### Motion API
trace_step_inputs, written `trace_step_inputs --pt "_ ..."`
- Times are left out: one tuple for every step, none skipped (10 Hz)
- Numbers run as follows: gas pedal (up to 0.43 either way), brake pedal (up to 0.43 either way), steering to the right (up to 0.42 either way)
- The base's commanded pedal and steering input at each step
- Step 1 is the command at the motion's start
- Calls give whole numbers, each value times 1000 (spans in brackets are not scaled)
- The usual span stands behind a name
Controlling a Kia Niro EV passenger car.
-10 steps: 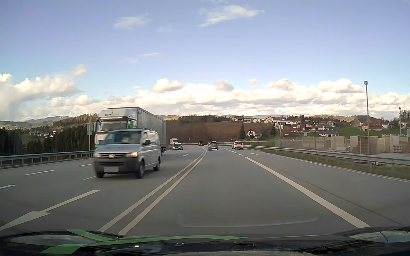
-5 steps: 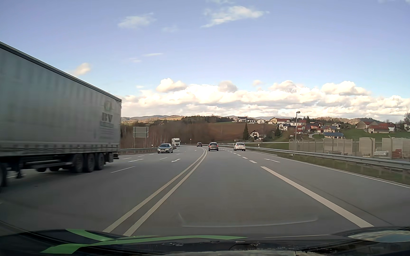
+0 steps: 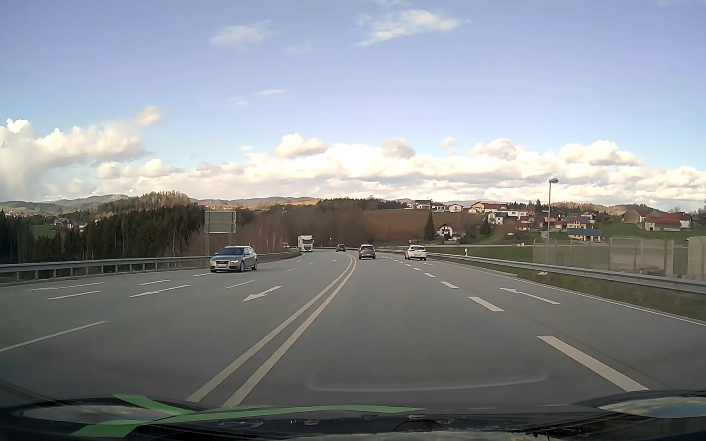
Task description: Follow the waypoints while adhering to traffic rules and regulations
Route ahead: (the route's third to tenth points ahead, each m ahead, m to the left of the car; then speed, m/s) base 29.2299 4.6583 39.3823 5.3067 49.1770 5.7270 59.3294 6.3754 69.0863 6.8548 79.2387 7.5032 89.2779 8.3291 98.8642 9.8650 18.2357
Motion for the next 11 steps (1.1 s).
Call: trace_step_inputs --pt "39 0 -7" --pt "39 0 -7" --pt "8 0 -7" --pt "0 0 -7" --pt "0 0 -7" --pt "0 0 -7" --pt "0 0 -7" --pt "0 0 -7" --pt "0 0 -7" --pt "0 0 -7" --pt "0 0 -7"
